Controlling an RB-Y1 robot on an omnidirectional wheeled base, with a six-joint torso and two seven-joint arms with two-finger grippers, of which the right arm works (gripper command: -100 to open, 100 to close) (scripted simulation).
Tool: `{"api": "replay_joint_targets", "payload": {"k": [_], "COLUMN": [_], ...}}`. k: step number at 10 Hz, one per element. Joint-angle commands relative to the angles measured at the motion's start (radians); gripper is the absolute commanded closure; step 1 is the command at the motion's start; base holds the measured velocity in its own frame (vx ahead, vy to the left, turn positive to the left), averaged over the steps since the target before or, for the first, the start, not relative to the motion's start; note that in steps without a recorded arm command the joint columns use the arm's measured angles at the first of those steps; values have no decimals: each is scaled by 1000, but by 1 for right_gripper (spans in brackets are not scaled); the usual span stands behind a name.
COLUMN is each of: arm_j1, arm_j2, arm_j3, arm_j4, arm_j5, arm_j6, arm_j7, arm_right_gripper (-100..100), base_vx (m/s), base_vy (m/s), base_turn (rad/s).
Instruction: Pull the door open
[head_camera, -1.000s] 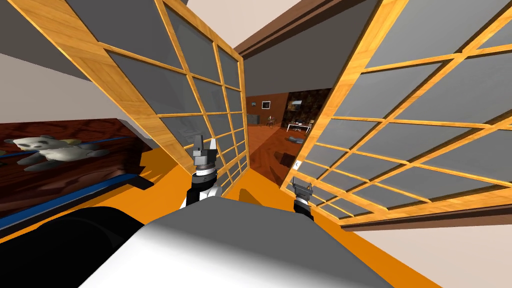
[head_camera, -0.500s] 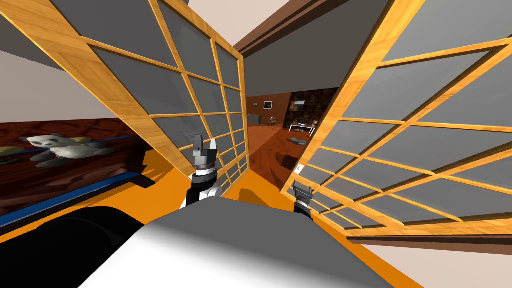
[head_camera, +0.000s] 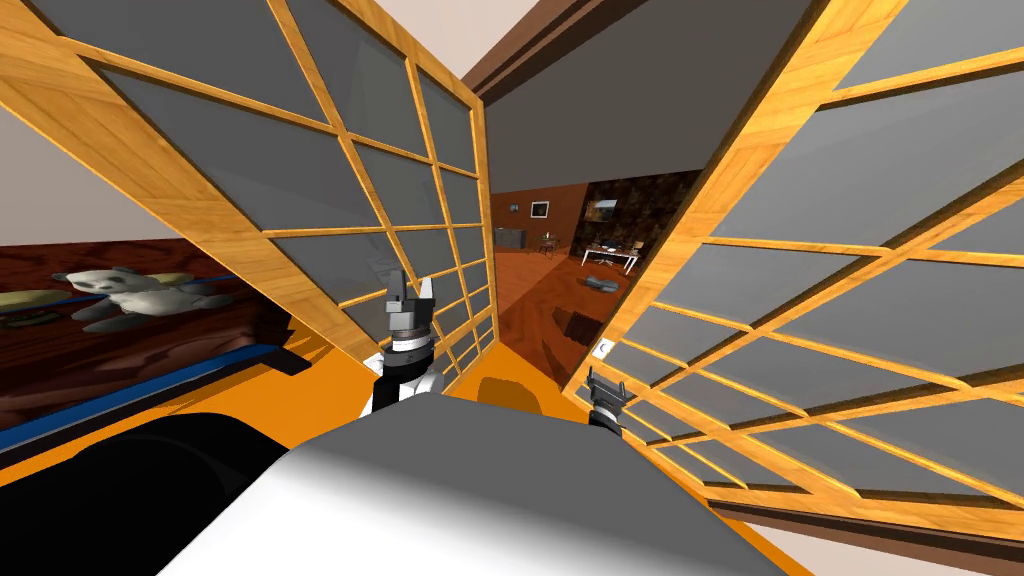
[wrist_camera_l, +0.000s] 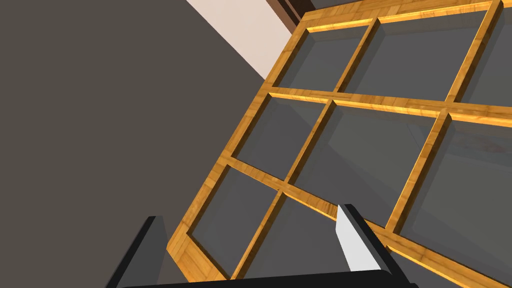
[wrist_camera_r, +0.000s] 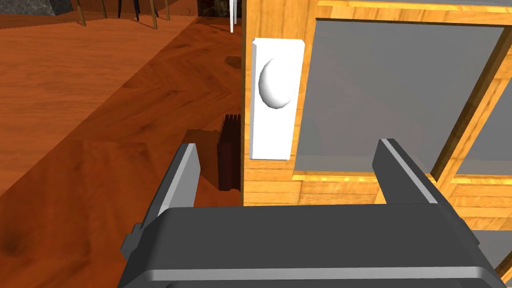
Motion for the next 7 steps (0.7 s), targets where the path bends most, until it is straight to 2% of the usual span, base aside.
{"api": "replay_joint_targets", "payload": {"k": [1, 3, 4, 5, 7], "arm_j1": [-7, -15, -13, -9, -6], "arm_j2": [0, 0, -2, -33, -56], "arm_j3": [1, 2, 0, -2, -4], "arm_j4": [33, 70, 57, 81, 99], "arm_j5": [-21, -41, -35, -40, -43], "arm_j6": [-6, -14, -10, -19, -26], "arm_j7": [-33, -66, -54, -96, -125], "arm_right_gripper": [-100, -100, -100, -100, -100], "base_vx": [114, 127, 49, 146, 176], "base_vy": [-69, -62, -23, 12, -2], "base_turn": [59, 61, 15, 44, 38]}}
